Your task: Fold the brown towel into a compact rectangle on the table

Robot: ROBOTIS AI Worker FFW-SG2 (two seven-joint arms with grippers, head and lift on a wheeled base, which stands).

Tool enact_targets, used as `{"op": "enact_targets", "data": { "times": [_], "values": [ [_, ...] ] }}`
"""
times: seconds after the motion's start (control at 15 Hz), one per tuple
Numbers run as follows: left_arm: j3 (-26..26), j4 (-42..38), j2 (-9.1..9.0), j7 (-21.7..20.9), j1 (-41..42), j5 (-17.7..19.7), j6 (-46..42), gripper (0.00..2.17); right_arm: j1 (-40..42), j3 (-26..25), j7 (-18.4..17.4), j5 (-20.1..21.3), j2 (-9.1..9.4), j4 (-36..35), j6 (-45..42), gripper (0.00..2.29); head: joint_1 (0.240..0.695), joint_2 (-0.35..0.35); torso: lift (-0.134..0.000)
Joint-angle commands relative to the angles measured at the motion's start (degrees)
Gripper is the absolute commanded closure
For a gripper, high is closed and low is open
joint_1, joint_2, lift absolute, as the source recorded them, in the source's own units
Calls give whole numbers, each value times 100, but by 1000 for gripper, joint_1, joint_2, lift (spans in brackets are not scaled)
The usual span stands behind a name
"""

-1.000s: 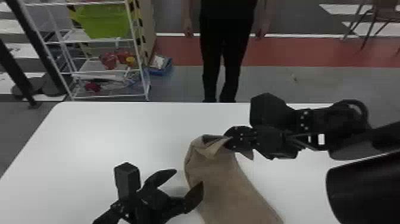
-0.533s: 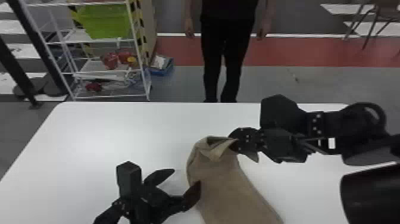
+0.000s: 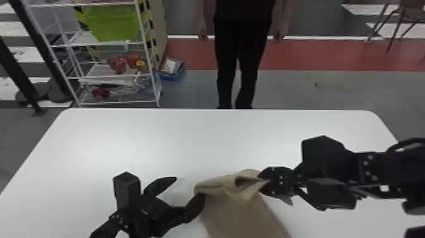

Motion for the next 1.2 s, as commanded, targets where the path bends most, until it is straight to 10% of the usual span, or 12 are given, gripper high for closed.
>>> {"op": "enact_targets", "data": {
  "times": [0.0,1.13],
  "values": [
    [36,-38,-15,-75,66,36,-48,63,247,-26,42,26,-92,-97,74,1571,695,6,-123],
    [-17,50,-15,-93,242,1,-575,66,581,651,42,685,-320,333,39,1571,695,-12,-123]
  ]
}}
